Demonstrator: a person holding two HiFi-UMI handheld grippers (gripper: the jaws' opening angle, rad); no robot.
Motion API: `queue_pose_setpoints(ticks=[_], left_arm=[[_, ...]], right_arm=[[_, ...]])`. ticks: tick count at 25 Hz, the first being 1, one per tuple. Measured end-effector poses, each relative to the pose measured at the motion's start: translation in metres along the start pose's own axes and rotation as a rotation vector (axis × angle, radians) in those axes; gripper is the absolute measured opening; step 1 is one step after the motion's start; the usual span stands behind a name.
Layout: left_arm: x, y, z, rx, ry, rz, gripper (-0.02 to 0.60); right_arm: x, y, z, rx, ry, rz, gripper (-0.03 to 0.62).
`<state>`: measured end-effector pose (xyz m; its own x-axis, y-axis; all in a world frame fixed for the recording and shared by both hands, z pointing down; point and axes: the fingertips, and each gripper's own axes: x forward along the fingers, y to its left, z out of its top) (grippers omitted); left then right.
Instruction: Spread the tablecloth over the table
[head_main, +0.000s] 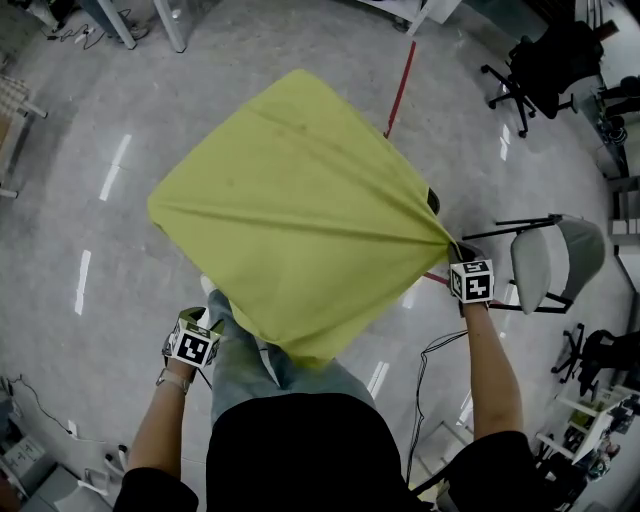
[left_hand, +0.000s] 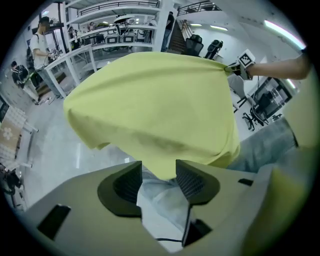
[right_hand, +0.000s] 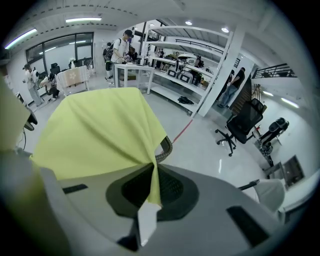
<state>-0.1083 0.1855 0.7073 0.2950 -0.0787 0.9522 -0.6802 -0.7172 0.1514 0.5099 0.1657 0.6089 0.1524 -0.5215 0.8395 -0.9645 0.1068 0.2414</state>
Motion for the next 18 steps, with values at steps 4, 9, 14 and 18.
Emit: queue_pose_setpoints(ticks=[4, 9, 14, 18], left_arm=[[0.004, -0.005, 0.021, 0.045, -0.013, -0.016, 0.225], [0.014, -0.015, 0.045, 0.102, -0.016, -0.035, 0.235], [0.024, -0.018, 0.066, 0.149, -0.029, -0.036, 0.236], [0.030, -0.022, 0.074, 0.178, -0.017, -0.053, 0.236]], right_arm=[[-0.001, -0.010, -0.004, 0.009, 0.008, -0.015, 0.013], [0.000, -0.032, -0.018, 0.027, 0.027, -0.046, 0.014], [0.001, -0.054, -0.031, 0.038, 0.050, -0.079, 0.012], [0.003, -0.071, -0.043, 0.051, 0.081, -0.106, 0.013]])
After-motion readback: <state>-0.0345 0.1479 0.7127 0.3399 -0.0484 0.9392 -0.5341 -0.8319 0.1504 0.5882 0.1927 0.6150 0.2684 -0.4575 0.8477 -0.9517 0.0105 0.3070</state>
